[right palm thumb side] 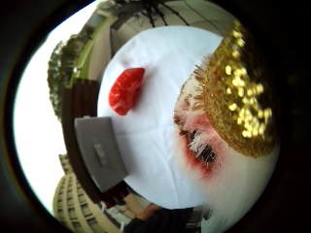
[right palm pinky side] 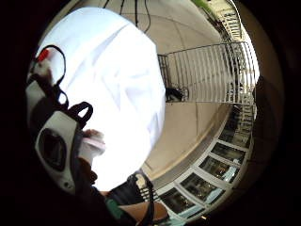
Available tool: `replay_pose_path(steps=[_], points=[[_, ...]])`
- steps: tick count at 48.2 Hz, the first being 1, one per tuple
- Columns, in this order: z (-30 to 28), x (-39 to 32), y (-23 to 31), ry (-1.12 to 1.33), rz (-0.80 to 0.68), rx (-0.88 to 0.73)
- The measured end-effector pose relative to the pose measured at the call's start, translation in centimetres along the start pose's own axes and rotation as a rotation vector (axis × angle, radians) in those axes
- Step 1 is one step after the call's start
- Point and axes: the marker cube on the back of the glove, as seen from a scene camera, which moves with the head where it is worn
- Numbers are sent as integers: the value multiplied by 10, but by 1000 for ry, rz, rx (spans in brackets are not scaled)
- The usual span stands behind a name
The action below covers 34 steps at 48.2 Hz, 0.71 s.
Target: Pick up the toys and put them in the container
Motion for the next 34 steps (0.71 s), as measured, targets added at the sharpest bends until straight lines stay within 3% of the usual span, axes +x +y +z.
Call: replay_pose_path(steps=[7,11,14,20,34], points=[[-62,-71,28,-25,53,27],[-90,-108,31,-33,-15,172],[-111,-136,47,-46,34,132],[-154,-195,69,-33,-219,250],[-180,-356,155,-9,-391,294]])
